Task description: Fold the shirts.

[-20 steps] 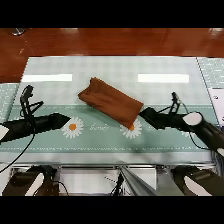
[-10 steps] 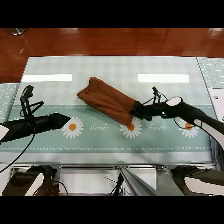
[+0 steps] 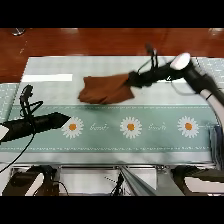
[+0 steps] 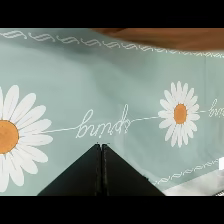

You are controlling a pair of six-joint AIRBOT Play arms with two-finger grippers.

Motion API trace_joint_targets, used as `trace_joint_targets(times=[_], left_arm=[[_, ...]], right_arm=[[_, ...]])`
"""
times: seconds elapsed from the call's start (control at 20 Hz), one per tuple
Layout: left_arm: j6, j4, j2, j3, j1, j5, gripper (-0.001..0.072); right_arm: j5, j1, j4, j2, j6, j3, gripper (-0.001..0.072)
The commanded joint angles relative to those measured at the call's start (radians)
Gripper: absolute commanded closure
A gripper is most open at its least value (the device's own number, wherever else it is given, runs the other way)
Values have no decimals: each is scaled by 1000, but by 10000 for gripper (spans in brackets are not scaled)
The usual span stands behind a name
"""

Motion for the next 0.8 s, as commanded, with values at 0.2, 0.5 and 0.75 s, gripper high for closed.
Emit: trace_joint_targets(times=[0.2, 0.5, 0.75], left_arm=[[0, 0, 0, 0, 0, 5, 684], [0, 0, 0, 0, 0, 2, 684], [0, 0, 0, 0, 0, 2, 684]], right_arm=[[394, -227, -217, -1, 192, 580, 683], [622, -612, -201, 66, 257, 688, 683], [797, -1000, -231, 149, 265, 667, 683]])
